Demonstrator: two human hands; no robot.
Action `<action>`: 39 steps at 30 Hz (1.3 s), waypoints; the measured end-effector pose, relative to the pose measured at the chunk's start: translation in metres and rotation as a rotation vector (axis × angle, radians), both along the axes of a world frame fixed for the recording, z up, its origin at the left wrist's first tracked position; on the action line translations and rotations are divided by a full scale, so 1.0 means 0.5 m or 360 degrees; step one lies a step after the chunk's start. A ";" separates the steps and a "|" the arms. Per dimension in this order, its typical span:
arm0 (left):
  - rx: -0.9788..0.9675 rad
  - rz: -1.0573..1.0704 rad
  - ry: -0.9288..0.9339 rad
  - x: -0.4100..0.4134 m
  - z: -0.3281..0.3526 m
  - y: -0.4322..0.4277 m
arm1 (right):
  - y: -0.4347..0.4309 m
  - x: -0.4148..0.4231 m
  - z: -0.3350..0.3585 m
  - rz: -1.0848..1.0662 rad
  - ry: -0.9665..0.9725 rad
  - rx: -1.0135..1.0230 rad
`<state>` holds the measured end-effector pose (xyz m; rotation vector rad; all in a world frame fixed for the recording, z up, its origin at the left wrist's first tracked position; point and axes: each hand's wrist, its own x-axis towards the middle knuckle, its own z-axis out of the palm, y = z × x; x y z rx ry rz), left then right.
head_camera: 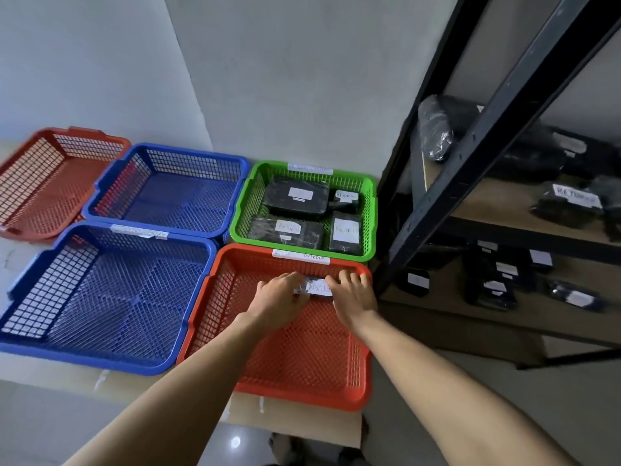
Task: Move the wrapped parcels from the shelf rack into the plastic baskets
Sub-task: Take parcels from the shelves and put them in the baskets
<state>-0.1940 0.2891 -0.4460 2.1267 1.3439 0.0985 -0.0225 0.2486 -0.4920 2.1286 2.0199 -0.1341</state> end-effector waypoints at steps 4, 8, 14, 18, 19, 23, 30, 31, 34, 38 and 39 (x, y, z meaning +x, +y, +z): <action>-0.0010 -0.0058 0.0000 -0.005 -0.005 0.005 | -0.001 -0.004 0.002 0.0006 0.0012 -0.0033; 0.0035 -0.0084 0.0011 -0.004 0.002 0.006 | -0.006 0.006 0.024 0.0022 0.0121 -0.0027; 0.0142 -0.0116 0.0008 0.003 0.039 -0.012 | -0.047 0.048 0.077 -0.0027 0.0289 -0.0030; 0.0270 -0.0118 0.0001 -0.007 0.074 -0.032 | -0.094 0.100 0.138 -0.0060 0.0428 0.0015; 0.0299 -0.0132 0.0002 -0.005 0.086 -0.040 | -0.110 0.115 0.152 -0.0068 0.0441 0.0016; 0.0399 -0.0144 -0.0018 0.047 0.152 -0.094 | -0.169 0.185 0.206 -0.0137 0.0450 -0.0058; 0.0518 -0.0245 -0.0080 0.204 0.263 -0.225 | -0.291 0.315 0.330 -0.0135 0.0478 -0.0042; 0.0557 -0.0256 -0.0094 0.228 0.278 -0.241 | -0.310 0.334 0.352 -0.0127 0.0468 -0.0021; 0.0693 -0.0265 -0.0120 0.305 0.332 -0.285 | -0.371 0.397 0.419 -0.0131 0.0411 0.0051; 0.0836 -0.0320 -0.0218 0.404 0.424 -0.339 | -0.448 0.478 0.505 -0.0145 0.0325 0.0233; 0.0873 -0.0324 -0.0248 0.426 0.446 -0.348 | -0.463 0.497 0.528 -0.0147 0.0300 0.0268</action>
